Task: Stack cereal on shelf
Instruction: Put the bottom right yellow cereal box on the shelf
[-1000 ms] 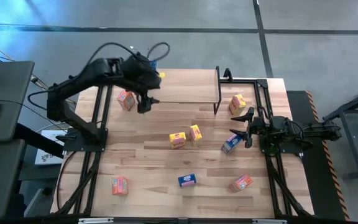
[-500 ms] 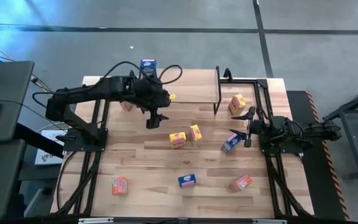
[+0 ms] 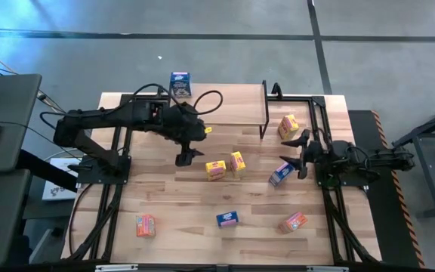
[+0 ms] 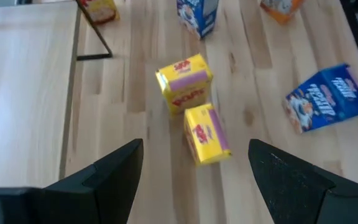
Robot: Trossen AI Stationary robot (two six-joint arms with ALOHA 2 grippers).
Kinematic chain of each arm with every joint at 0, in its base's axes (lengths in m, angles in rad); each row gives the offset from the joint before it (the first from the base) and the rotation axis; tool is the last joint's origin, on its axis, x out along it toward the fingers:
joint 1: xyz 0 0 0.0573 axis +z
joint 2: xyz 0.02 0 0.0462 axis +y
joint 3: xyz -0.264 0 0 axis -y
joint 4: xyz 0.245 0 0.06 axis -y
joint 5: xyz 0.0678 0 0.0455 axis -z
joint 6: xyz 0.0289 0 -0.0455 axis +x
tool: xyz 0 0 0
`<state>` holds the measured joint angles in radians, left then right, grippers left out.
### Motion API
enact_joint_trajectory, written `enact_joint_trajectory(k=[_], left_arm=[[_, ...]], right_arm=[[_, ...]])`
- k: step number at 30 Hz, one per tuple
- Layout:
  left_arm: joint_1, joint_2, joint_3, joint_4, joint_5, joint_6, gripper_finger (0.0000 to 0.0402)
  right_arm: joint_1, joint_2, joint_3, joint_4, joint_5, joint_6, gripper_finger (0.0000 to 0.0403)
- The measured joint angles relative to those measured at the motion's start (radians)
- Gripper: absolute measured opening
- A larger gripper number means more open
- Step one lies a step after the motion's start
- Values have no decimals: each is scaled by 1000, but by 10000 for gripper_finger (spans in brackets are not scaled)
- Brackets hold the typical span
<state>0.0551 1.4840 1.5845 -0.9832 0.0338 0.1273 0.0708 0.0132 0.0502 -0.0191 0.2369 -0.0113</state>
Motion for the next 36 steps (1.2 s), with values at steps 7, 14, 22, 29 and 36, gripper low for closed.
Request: enact_joint_trajectory(k=[7,14,22,29,36], left_arm=[[-7,-72,0,-16,-20,-73,282],[-10,-203,-99,37,-34,-119,282],[-10,-375,-310,175,-98,-200,282],[-11,-454,-419,233,-98,-230,282],[-11,-500,-508,256,-98,-280,282]], right_arm=[[0,0,0,73,-1,141,252],[0,-1,0,85,1,143,252],[0,0,0,109,-26,143,252],[0,2,0,269,-40,110,252],[0,2,0,446,-55,36,252]])
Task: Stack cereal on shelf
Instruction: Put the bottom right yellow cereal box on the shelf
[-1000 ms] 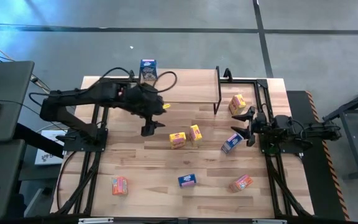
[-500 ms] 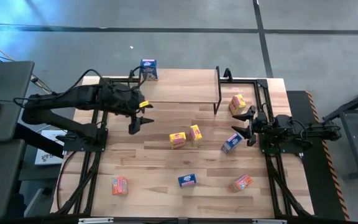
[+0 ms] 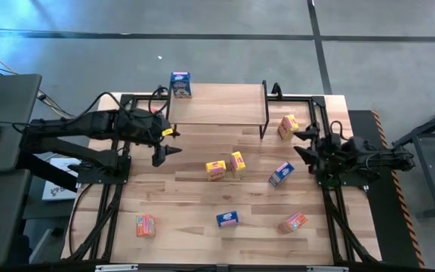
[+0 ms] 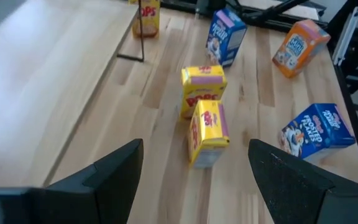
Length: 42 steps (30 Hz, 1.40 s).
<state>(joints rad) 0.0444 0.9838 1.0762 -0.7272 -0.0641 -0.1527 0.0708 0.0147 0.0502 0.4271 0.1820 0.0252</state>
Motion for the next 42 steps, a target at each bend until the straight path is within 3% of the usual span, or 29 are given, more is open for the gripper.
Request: enact_joint_trajectory(k=[9,17,23,34,42], left_arm=[[-1,-10,-62,55,0,-10,282],[-1,-10,-81,102,0,11,282],[0,-10,-81,102,0,30,282],[0,-10,-81,97,0,51,282],[0,-10,-81,96,0,53,282]], right_arm=[[0,0,1,116,27,-26,252],[0,74,146,-35,104,-52,252],[1,247,282,-92,104,-30,252],[2,660,568,-244,128,247,252],[2,893,791,-399,117,370,252]])
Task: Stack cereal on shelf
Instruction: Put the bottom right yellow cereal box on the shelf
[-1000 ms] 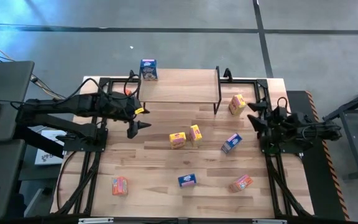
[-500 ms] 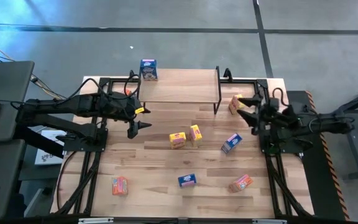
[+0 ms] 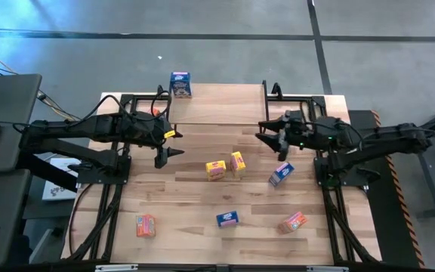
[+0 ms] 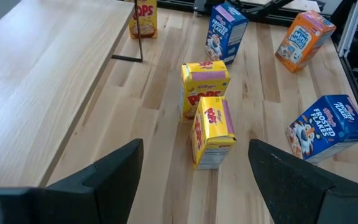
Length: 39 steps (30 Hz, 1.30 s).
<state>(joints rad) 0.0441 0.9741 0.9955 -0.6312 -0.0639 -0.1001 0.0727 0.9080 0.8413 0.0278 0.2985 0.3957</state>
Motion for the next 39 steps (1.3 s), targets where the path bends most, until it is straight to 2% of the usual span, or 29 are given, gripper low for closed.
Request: enact_joint_trajectory(k=[11,19,29,33,39], left_arm=[[0,0,0,-1,0,0,282],[0,0,0,-5,0,0,282],[0,0,0,-10,0,33,282],[0,0,0,-13,0,33,282],[0,0,0,-16,0,34,282]], right_arm=[[0,247,270,-392,55,267,252],[0,388,333,-577,48,447,252],[0,504,333,-616,-5,545,252],[0,527,332,-616,-48,575,252],[8,537,332,-628,-47,610,252]])
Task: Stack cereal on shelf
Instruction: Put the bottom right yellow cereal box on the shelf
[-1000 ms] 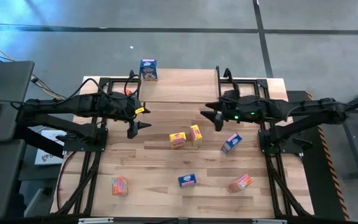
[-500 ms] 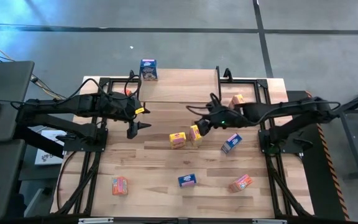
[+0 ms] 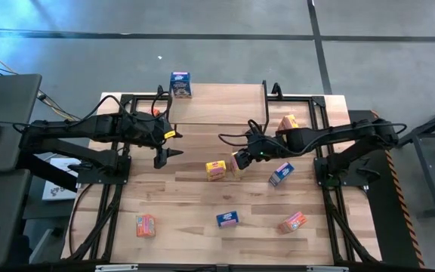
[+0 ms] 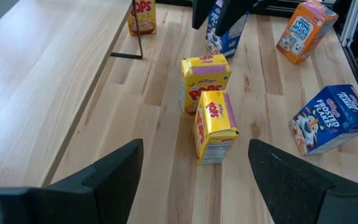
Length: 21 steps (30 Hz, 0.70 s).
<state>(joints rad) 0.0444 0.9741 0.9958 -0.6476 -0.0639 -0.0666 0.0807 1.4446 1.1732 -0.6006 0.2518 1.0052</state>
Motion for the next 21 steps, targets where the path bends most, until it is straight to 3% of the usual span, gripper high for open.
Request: enact_joint_trajectory(k=[13,21], left_arm=[[0,0,0,-10,0,0,282],[0,0,0,-10,0,0,282]], right_arm=[[72,18,0,-5,115,55,252],[87,78,0,-6,118,89,252]])
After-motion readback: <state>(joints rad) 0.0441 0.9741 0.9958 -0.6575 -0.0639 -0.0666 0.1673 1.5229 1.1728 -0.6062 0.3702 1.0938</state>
